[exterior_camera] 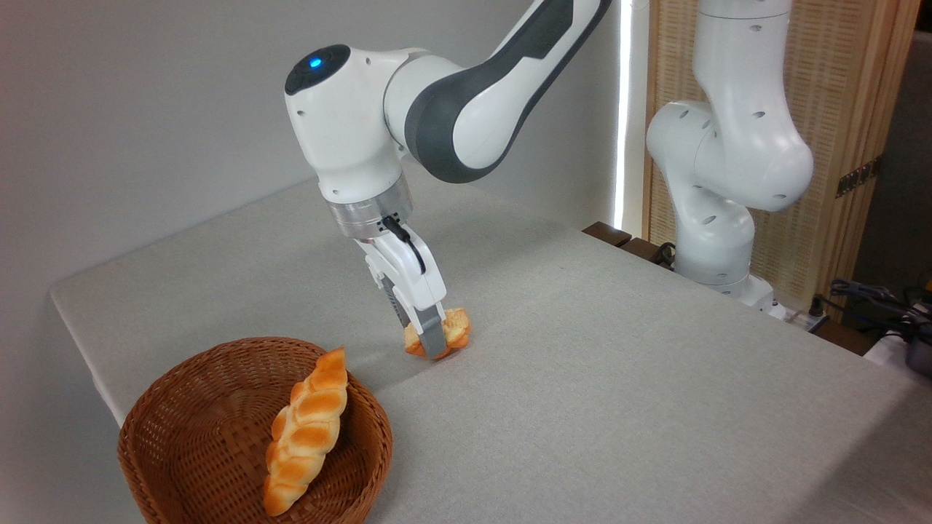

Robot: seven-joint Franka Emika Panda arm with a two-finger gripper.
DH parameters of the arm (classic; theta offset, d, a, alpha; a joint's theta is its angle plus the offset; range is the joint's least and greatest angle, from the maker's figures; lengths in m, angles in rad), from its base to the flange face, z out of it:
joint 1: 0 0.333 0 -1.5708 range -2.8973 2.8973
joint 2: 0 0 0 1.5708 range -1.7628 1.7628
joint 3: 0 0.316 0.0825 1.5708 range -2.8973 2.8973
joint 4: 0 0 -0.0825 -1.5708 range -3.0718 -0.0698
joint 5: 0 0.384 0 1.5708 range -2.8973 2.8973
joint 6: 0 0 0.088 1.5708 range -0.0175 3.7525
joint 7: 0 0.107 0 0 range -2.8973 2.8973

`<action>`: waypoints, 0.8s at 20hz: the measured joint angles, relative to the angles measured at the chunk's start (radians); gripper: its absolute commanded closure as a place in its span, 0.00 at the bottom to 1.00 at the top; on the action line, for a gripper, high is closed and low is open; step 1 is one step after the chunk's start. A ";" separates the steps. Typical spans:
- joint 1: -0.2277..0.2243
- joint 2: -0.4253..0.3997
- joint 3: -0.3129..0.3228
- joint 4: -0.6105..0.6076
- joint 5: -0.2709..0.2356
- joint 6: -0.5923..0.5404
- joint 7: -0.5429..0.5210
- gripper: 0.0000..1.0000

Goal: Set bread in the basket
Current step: 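Close the gripper fingers around the round bun, then lift the bun and carry it over the wicker basket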

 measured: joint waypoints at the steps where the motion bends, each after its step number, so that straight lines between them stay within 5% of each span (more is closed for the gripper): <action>1: 0.002 -0.001 0.001 0.015 -0.001 0.001 0.000 0.51; 8: 0.003 -0.007 0.006 0.121 -0.008 0.010 0.000 0.50; 12: 0.004 -0.008 0.007 0.171 -0.049 0.114 0.000 0.46; 16: 0.007 -0.003 0.007 0.172 -0.056 0.295 0.000 0.22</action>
